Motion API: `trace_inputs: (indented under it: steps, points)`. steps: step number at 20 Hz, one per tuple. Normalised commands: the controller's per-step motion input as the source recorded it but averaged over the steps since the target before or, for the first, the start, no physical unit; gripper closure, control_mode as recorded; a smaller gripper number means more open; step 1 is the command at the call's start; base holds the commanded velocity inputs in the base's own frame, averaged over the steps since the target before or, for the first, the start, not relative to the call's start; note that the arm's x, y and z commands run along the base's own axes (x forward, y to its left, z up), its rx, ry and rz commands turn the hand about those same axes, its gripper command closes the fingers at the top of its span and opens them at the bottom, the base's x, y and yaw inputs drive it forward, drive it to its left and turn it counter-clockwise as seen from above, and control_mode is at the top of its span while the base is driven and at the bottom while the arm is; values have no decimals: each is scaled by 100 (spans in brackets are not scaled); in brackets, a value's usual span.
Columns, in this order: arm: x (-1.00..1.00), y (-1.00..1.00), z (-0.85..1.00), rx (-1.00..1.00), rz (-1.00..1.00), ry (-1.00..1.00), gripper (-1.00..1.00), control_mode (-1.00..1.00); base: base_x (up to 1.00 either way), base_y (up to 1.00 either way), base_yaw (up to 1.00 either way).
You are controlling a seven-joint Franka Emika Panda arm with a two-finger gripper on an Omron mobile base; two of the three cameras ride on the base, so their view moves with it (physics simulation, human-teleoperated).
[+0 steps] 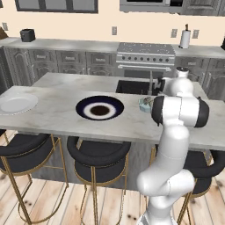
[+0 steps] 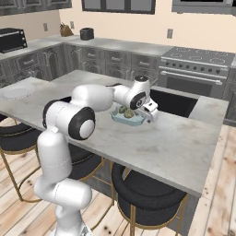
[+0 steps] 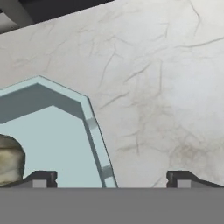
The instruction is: Place two dumplings into each of the tupperware containers and then place the containers in the fridge.
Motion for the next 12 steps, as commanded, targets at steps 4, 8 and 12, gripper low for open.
trace_inputs:
  steps: [4,8,12]
  points:
    - [-9,14,-40,3,0,-9,-100,-100,0,0,0]
    - [-1,34,-22,0,0,-9,-100,-100,0,0,0]
    - [5,18,-23,0,0,-4,-100,-100,0,0,0]
